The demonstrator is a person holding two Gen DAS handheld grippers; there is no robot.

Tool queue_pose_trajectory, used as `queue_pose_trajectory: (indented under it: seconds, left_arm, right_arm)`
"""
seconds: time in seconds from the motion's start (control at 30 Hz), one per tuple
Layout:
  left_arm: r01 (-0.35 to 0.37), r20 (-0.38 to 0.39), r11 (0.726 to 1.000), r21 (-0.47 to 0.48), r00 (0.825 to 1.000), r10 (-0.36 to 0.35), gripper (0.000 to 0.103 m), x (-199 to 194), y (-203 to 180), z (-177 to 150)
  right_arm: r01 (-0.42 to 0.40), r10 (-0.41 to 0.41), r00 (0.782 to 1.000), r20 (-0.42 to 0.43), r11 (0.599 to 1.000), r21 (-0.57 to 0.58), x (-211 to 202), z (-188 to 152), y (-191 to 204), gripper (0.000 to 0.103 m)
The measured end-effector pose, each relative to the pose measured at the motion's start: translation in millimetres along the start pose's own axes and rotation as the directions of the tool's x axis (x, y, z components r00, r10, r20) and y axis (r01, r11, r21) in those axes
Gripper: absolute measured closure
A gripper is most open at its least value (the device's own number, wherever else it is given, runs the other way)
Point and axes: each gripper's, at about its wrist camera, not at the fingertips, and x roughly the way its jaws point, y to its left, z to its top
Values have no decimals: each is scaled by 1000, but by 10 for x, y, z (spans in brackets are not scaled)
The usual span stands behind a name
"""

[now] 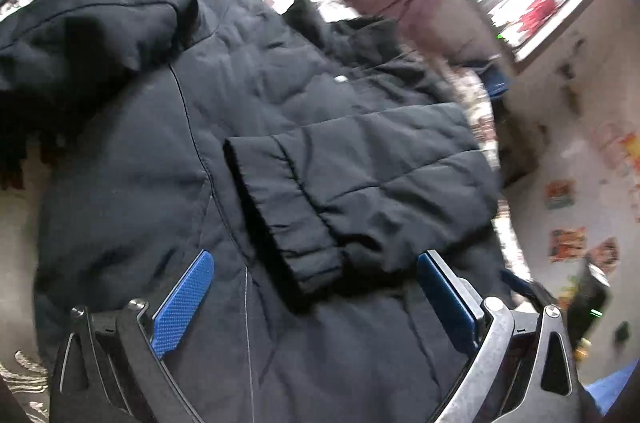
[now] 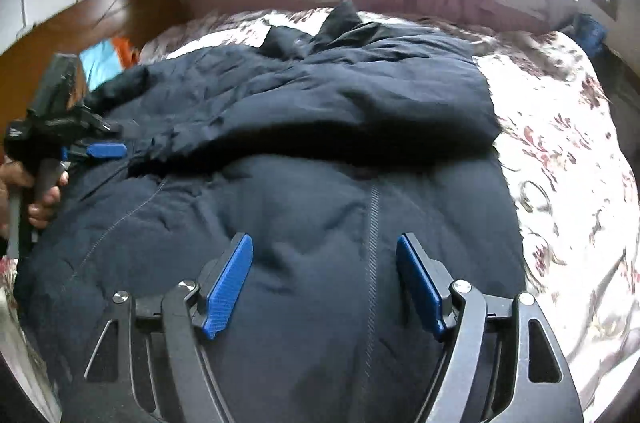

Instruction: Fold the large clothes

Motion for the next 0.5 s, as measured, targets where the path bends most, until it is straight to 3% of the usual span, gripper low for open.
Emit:
queue_pose_trajectory:
  seconds: [0.1, 0.13, 0.2, 0.3, 0.43, 0.5]
  left_arm:
    - [-70, -33, 997, 20, 997, 71, 22, 199, -123, 36]
    - [-101, -45, 994, 29, 994, 103, 39, 253, -163, 56]
    - [-151, -78, 988, 40, 985, 153, 59, 384, -226, 56]
    - [-244, -62, 969, 51, 967, 247, 95, 425, -239, 65]
    - [-155, 45, 986, 53, 987, 153, 99, 137, -220, 114]
    - [-172, 147, 981, 89, 976, 158, 99, -98, -277, 176]
  right_arm:
    - [11, -11, 1000, 10, 1000, 22, -50, -105, -64, 32]
    - [13, -13, 1000, 11, 999, 29, -49, -92, -67, 32]
    - [25, -26, 1000, 16, 999, 34, -41, -72, -46, 32]
    - [62, -63, 997, 45, 998, 18, -96, 15, -29, 32]
    - [140, -140, 978, 155, 990, 7, -86, 578, -115, 32]
    - [153, -158, 969, 191, 987, 43, -88, 849, -190, 32]
